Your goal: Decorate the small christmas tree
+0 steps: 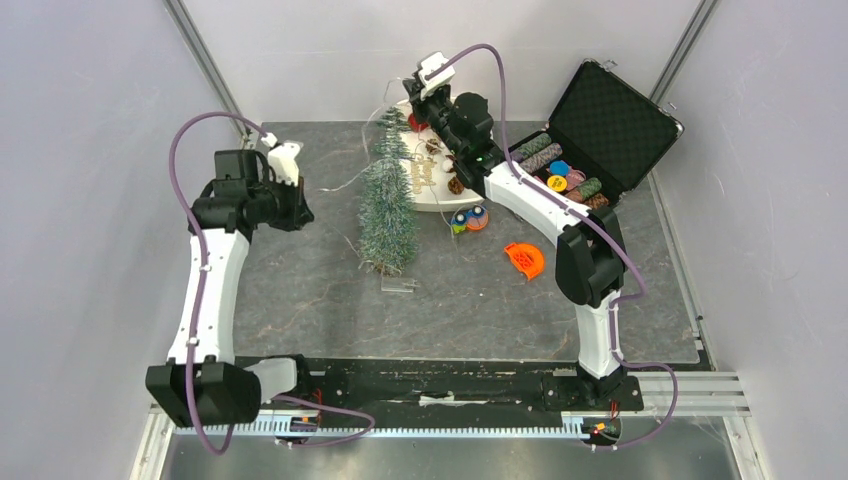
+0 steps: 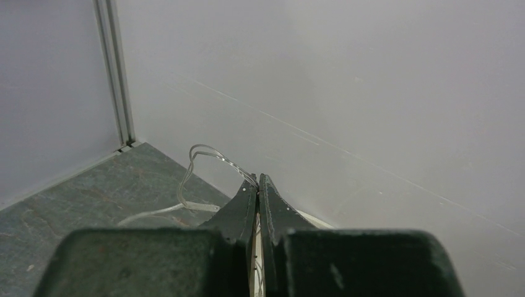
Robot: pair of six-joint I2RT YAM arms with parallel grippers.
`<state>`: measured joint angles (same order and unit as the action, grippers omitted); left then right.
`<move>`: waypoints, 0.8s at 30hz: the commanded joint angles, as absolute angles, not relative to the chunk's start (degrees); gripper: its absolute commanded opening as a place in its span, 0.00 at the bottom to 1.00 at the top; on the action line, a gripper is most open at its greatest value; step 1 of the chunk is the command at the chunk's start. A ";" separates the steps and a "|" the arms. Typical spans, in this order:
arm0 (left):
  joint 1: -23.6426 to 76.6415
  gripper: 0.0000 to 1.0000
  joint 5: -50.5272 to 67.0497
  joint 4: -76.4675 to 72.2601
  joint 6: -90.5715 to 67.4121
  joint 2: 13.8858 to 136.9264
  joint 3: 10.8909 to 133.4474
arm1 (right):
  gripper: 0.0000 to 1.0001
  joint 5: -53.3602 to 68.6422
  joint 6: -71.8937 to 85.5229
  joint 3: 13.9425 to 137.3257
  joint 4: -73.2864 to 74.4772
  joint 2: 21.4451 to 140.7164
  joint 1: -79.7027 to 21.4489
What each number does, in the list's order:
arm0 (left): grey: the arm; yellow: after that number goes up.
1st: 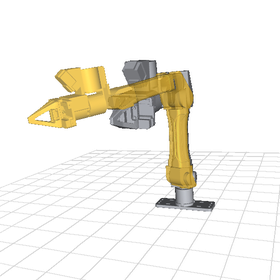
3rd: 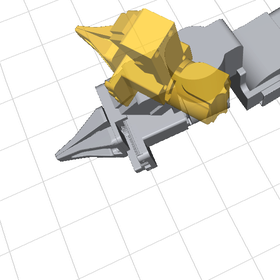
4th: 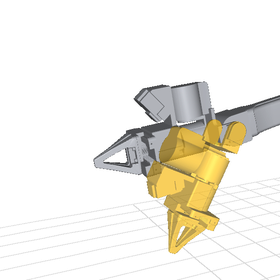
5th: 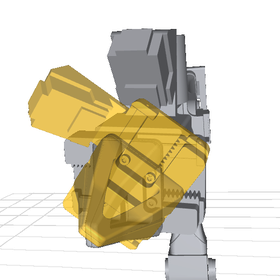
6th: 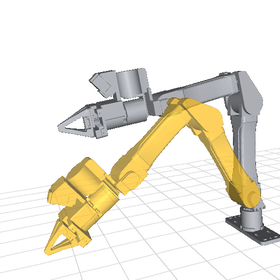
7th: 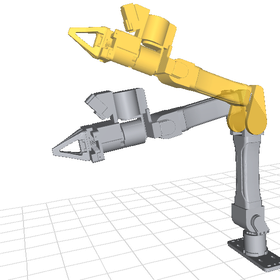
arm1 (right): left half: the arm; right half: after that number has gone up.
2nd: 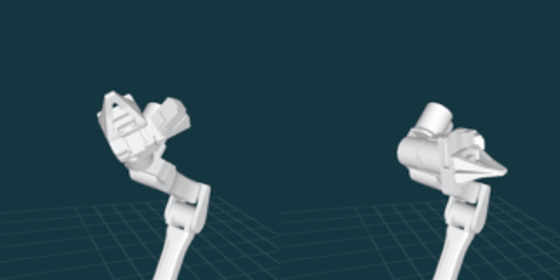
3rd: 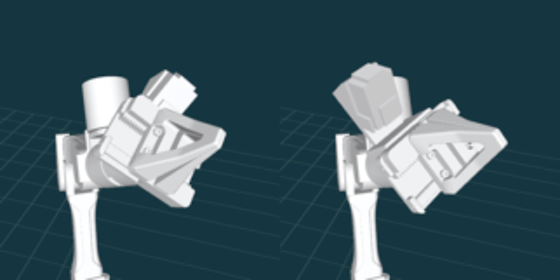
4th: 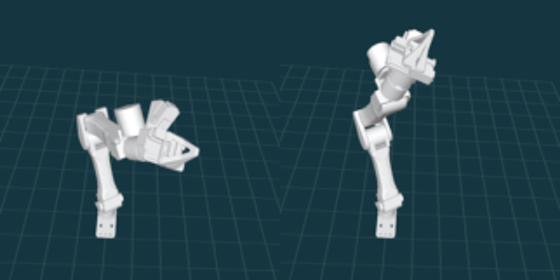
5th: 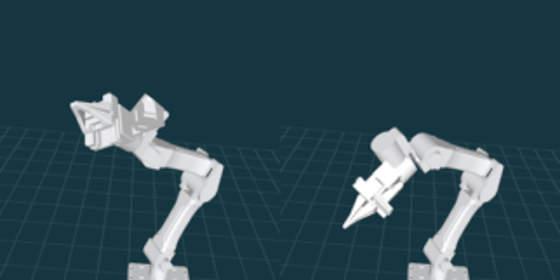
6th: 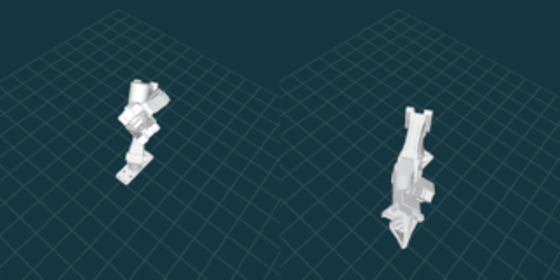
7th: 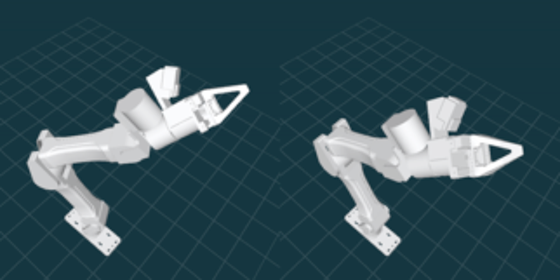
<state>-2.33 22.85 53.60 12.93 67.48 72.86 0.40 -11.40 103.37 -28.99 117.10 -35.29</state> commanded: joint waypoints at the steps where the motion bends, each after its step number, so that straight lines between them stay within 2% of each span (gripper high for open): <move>1: -3.94 0.02 30.26 47.19 12.07 70.02 76.27 | 0.00 -6.00 -13.97 103.19 -30.34 114.96 -35.25; 4: -3.84 0.02 34.37 45.89 11.80 72.80 77.07 | 0.00 -9.70 -15.35 99.50 -31.95 112.41 -34.88; 16: -3.62 0.02 32.25 40.48 9.18 84.24 83.42 | 0.00 -16.31 -21.29 90.17 -31.23 104.04 -33.93; 21: -1.55 0.02 30.56 40.34 9.34 88.96 85.96 | 0.00 -18.18 -22.43 92.18 -26.85 104.36 -33.59; 24: -0.73 0.02 30.70 40.42 9.26 91.94 87.13 | 0.00 -13.57 -19.86 93.94 -25.81 106.11 -33.66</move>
